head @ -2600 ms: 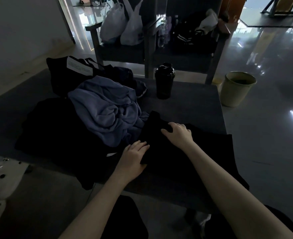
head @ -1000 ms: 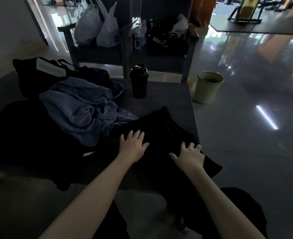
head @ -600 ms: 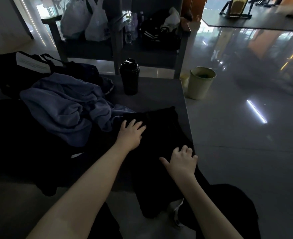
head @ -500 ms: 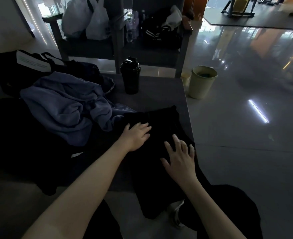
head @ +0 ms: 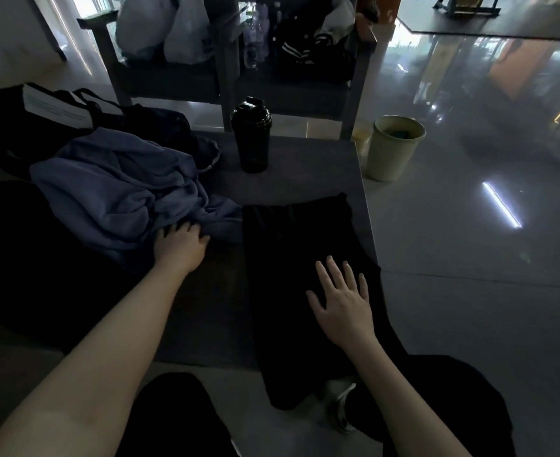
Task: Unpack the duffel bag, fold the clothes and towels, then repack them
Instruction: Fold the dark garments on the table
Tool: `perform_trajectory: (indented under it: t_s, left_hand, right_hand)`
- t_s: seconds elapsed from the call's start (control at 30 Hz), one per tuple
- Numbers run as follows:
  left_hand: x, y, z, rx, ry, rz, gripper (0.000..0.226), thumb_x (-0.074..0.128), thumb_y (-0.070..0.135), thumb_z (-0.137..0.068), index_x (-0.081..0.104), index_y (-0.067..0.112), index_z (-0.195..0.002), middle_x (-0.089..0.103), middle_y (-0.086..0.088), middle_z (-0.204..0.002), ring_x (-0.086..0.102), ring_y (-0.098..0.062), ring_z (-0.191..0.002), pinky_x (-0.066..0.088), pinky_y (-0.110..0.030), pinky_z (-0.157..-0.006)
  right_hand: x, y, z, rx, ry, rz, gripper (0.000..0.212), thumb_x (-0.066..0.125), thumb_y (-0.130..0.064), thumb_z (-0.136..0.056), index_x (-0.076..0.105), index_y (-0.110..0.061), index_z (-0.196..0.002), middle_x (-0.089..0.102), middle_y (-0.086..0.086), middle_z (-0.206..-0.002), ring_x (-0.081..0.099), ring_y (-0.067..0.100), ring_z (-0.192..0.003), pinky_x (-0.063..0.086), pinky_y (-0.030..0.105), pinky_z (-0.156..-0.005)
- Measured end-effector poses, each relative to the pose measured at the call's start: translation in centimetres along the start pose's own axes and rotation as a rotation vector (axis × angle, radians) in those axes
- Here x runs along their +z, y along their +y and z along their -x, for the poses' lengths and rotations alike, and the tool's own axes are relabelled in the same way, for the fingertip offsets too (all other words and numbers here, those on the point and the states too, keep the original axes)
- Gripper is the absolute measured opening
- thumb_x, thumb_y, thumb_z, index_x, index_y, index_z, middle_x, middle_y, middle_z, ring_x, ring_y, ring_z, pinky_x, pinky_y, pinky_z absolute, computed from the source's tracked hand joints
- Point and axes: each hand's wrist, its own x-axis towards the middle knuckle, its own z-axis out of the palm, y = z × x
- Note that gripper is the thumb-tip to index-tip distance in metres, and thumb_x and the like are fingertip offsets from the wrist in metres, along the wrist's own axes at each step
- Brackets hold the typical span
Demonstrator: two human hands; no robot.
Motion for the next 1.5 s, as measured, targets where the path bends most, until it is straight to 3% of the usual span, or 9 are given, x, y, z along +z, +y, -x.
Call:
perform_trajectory:
  t_s: [0.2,0.3,0.43,0.67,0.83,1.1,1.23,1.3,1.5]
  left_hand:
    - [-1.3,-0.7,0.6,-0.076,-0.027,-0.056,0.056,0.02,0.042,-0.101,0.04,0.01,-0.142,0.036,-0.007,-0.149,0.027,-0.025,-0.138,0.018,-0.041,-0.113]
    - [-1.4,0.6,2.4,0.102,0.116,0.065,0.049,0.029,0.037,-0.101,0.033,0.017,-0.146,0.029,0.0,-0.153,0.023,-0.02,-0.141,0.017,-0.041,-0.113]
    - [-0.9,2.2,4.9,0.336,-0.08,0.01,0.053,0.032,0.041,-0.101,0.023,0.023,-0.15,0.017,0.005,-0.158,0.013,-0.015,-0.145,0.011,-0.041,-0.116]
    - [-1.1,3.8,11.2,0.651,-0.03,0.205,0.061,0.043,0.054,-0.094,0.026,0.034,-0.148,0.02,0.014,-0.156,0.017,-0.01,-0.144,0.016,-0.037,-0.117]
    - [-0.3,3.6,14.9,0.667,-0.291,0.041,0.09,0.046,0.074,-0.079,0.011,0.033,-0.151,-0.003,0.017,-0.159,-0.012,-0.008,-0.145,0.006,-0.039,-0.119]
    - [0.5,2.7,18.1,0.757,-0.11,-0.315,0.101,0.063,0.047,-0.079,-0.003,0.026,-0.152,-0.007,0.004,-0.16,-0.008,-0.02,-0.147,0.001,-0.04,-0.119]
    - [-0.3,2.3,18.4,0.71,-0.124,0.127,0.066,0.061,0.017,-0.083,0.037,0.023,-0.145,0.03,0.005,-0.153,0.023,-0.013,-0.143,0.021,-0.029,-0.116]
    - [-1.1,2.2,18.1,0.576,-0.162,0.445,0.045,0.064,0.016,-0.082,0.059,0.022,-0.126,0.057,0.004,-0.131,0.05,-0.012,-0.125,0.039,-0.031,-0.105]
    - [-2.5,3.8,16.0,0.205,-0.174,0.86,0.008,0.059,0.028,-0.092,0.061,0.02,-0.094,0.063,0.005,-0.088,0.06,-0.013,-0.086,0.043,-0.026,-0.076]
  right_hand:
    - [-0.2,-1.2,-2.4,0.052,-0.031,-0.015,0.063,0.021,-0.053,-0.097,0.0,-0.029,-0.151,-0.008,-0.005,-0.16,-0.012,0.022,-0.146,-0.01,0.043,-0.116]
    - [-0.2,-2.1,-3.8,0.06,-0.047,-0.024,0.063,0.021,-0.052,-0.098,-0.001,-0.028,-0.151,-0.008,-0.003,-0.16,-0.011,0.024,-0.146,-0.008,0.044,-0.117]
    - [-0.4,-2.5,-3.9,0.071,-0.063,0.001,0.064,0.021,-0.054,-0.097,0.0,-0.027,-0.152,-0.007,-0.001,-0.16,-0.008,0.026,-0.146,-0.003,0.046,-0.118]
    - [-2.3,-1.5,-1.1,-0.016,-0.073,0.014,0.069,0.031,-0.062,-0.092,0.018,-0.028,-0.15,0.002,-0.001,-0.16,0.01,0.025,-0.145,0.014,0.044,-0.115]
    - [-1.9,1.0,2.3,-0.145,-0.066,0.018,0.066,0.04,-0.057,-0.093,0.024,-0.027,-0.149,0.005,-0.003,-0.16,0.007,0.019,-0.147,0.008,0.038,-0.118]
    - [-1.5,3.0,6.8,-0.277,0.01,-0.013,0.078,0.013,-0.064,-0.077,0.05,-0.029,-0.136,0.038,-0.006,-0.149,0.029,0.015,-0.141,0.017,0.036,-0.115]
    - [-1.7,3.8,7.4,-0.27,-0.011,-0.075,0.08,0.019,-0.072,-0.073,0.053,-0.031,-0.133,0.037,-0.008,-0.149,0.028,0.012,-0.141,0.017,0.035,-0.116]
    - [-1.9,3.9,7.6,-0.27,-0.023,-0.091,0.087,0.02,-0.081,-0.068,0.055,-0.032,-0.131,0.037,-0.009,-0.149,0.027,0.01,-0.14,0.015,0.033,-0.116]
    - [-2.7,4.5,7.6,-0.203,-0.248,-0.428,0.115,0.017,-0.102,-0.047,0.05,-0.035,-0.134,0.026,-0.021,-0.148,0.011,-0.001,-0.141,0.002,0.036,-0.118]
